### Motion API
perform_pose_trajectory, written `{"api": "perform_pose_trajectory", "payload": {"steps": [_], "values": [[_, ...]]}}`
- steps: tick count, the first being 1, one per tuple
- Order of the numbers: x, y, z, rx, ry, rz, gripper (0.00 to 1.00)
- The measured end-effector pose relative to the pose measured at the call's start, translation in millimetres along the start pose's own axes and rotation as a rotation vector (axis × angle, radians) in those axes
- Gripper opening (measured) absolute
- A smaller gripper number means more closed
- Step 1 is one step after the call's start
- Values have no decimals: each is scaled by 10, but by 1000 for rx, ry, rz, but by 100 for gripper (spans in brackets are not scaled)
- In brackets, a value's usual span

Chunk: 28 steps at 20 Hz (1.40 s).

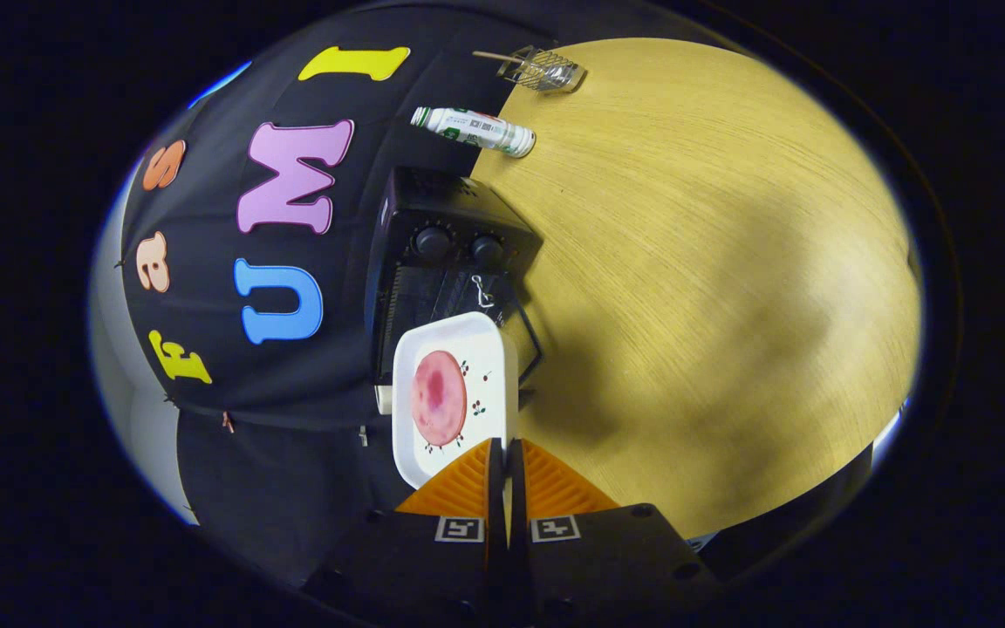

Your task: Open the toaster oven, put the food inside, and close the toaster oven door.

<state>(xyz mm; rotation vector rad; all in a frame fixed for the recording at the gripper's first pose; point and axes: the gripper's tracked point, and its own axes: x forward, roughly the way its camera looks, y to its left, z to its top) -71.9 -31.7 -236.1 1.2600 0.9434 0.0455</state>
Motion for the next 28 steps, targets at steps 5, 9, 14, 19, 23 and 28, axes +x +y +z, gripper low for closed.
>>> {"api": "perform_pose_trajectory", "payload": {"steps": [5,9,14,19,23,28], "values": [[406,151,-188,-20,-44,-42,5],[811,326,-185,-12,-74,-38,5],[1352,345,35,76,-134,-62,5],[1831,448,190,177,-173,-50,5],[2112,523,369,281,-230,-23,5],[2273,620,555,348,-336,-34,5]]}}
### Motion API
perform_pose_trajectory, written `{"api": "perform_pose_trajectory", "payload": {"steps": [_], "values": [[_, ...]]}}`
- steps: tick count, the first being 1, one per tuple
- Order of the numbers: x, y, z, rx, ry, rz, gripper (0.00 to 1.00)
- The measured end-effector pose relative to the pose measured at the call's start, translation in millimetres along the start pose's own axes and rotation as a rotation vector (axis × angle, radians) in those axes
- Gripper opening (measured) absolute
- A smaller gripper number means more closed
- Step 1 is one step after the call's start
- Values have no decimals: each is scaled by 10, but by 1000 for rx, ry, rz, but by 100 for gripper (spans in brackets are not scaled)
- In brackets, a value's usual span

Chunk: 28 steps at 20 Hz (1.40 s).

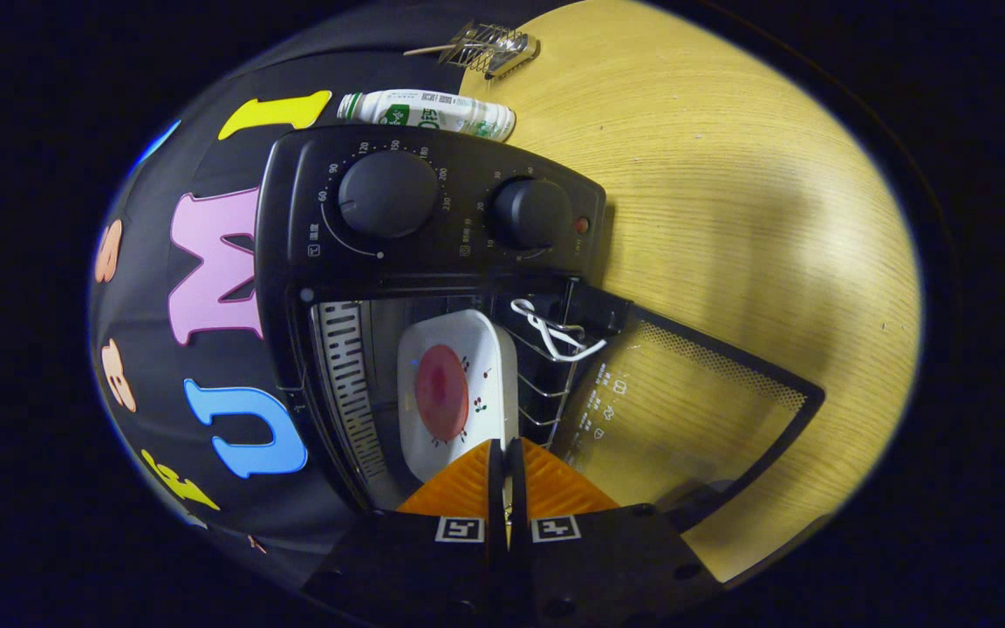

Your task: Open the toaster oven, put the food inside, and close the toaster oven door.

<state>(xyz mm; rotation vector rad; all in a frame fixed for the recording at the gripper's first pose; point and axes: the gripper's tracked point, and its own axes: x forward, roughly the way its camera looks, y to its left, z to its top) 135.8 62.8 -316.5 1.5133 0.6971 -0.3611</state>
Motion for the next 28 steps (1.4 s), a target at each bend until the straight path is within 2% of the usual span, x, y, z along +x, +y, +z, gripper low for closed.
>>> {"api": "perform_pose_trajectory", "payload": {"steps": [5,9,10,15,17,18,19,21,23,28], "values": [[188,80,-89,25,-24,-9,5],[133,127,-213,-12,11,21,11],[74,113,-249,-34,20,21,17],[-301,53,-473,-187,84,34,92],[-476,21,-543,-258,102,32,93],[-582,-3,-588,-303,107,34,98],[-672,-29,-593,-351,105,30,98],[-805,-75,-554,-449,100,31,98],[-885,-211,-519,-573,114,-3,98],[-1058,-221,-482,-858,103,1,99]]}}
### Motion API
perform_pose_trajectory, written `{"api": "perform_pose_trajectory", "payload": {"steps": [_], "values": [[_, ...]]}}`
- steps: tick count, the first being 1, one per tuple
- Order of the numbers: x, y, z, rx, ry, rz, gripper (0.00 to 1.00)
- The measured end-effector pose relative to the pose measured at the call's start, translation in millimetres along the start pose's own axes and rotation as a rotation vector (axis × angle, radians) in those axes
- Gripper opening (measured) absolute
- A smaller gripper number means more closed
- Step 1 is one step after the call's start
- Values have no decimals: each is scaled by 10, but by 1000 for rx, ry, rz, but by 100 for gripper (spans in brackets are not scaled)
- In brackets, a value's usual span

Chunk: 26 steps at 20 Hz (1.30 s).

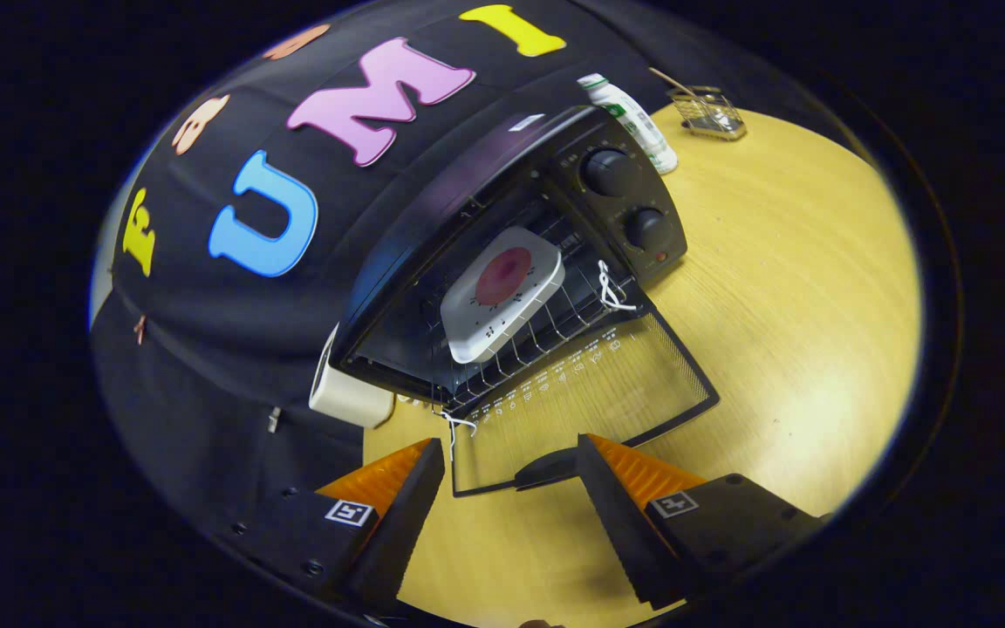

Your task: Open the toaster oven, put the food inside, and close the toaster oven door.

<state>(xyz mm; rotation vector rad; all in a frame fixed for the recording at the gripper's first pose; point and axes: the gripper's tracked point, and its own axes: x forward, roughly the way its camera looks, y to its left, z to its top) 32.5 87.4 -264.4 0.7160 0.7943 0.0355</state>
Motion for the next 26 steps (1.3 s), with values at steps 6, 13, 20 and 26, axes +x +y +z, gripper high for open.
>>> {"api": "perform_pose_trajectory", "payload": {"steps": [6,13,20,26], "values": [[-101,-9,-82,-379,-30,-40,99],[-129,-256,-305,-677,-31,-147,99],[131,-653,-716,-744,92,-240,99],[382,-698,-826,-720,124,-268,99]]}}
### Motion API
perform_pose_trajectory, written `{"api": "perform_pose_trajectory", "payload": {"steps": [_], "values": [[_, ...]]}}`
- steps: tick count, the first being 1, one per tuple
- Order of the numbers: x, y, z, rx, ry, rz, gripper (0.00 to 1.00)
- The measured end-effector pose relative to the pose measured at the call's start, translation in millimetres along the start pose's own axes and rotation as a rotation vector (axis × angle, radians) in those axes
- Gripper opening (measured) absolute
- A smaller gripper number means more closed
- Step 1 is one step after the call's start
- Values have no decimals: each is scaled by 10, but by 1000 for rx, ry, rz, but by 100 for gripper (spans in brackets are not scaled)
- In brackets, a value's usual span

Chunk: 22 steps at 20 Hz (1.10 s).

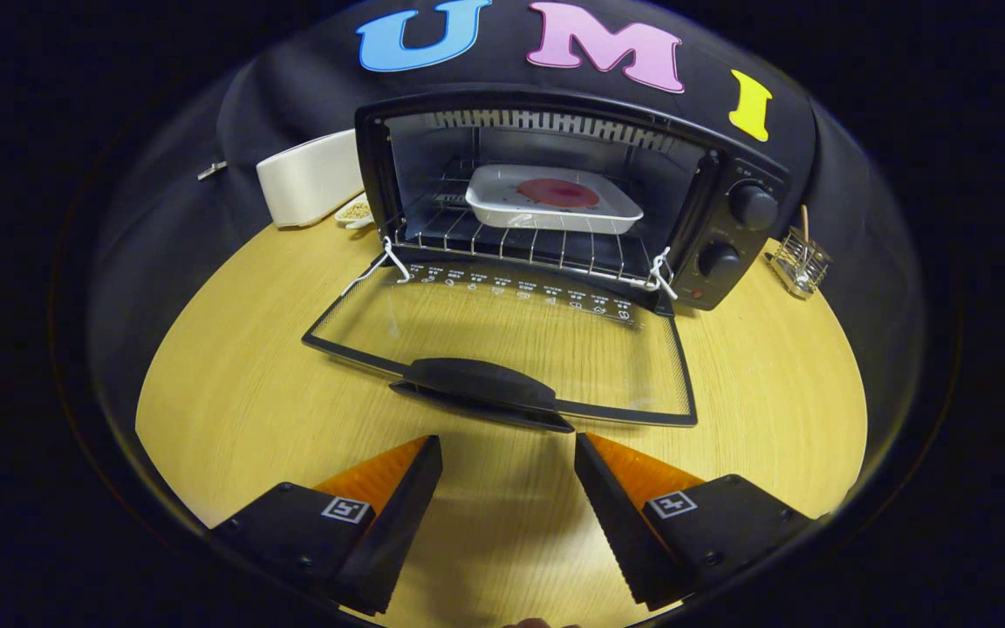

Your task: Open the toaster oven, put the food inside, and close the toaster oven door.

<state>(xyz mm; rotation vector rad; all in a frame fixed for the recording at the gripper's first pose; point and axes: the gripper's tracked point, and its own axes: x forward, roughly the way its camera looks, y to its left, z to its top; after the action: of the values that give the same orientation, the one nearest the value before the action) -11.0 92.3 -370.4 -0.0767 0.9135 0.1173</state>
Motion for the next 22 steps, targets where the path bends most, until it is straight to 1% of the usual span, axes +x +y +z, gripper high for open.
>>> {"api": "perform_pose_trajectory", "payload": {"steps": [7,10,13,14,17,20,22], "values": [[154,-35,85,99,29,-32,99],[189,-18,117,72,10,-35,99],[127,-15,170,58,8,-28,99],[74,-7,211,47,-12,-21,99],[-205,0,449,-9,-138,3,99],[-496,-24,828,6,-261,16,99],[-645,-67,1120,25,-311,15,99]]}}
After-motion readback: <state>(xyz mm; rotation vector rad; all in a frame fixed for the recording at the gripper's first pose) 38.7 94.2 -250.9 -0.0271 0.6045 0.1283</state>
